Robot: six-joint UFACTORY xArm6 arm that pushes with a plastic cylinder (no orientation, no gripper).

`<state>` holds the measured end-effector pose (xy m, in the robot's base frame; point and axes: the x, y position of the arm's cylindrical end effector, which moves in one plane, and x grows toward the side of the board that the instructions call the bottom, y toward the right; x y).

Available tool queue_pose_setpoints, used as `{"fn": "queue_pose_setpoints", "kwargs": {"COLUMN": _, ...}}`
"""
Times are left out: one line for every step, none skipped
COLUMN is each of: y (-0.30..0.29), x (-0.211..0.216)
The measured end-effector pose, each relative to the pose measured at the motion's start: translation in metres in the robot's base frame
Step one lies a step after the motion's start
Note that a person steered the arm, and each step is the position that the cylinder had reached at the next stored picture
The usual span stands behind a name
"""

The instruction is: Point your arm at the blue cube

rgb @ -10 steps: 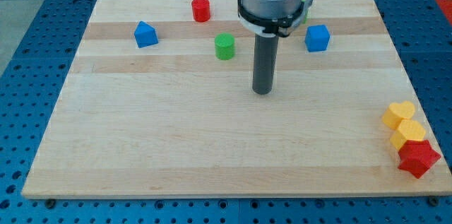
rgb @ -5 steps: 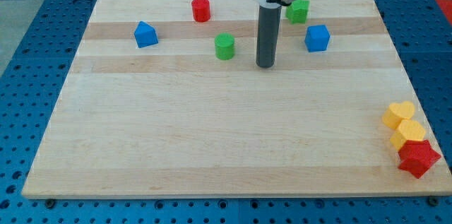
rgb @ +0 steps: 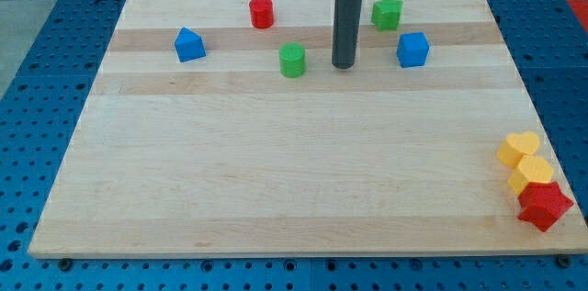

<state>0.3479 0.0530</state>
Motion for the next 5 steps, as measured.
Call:
{"fn": "queue_pose_setpoints", "kwargs": {"y": 0.000, "x": -0.010}}
{"fn": "queue_pose_setpoints", "kwargs": {"y": 0.000, "x": -0.023}}
{"fn": "queue_pose_setpoints", "kwargs": {"y": 0.006, "x": -0.023}}
{"fn": "queue_pose_setpoints", "kwargs": {"y": 0.020, "x": -0.023}}
{"fn": "queue_pose_setpoints", "kwargs": {"y": 0.028, "x": -0.026}}
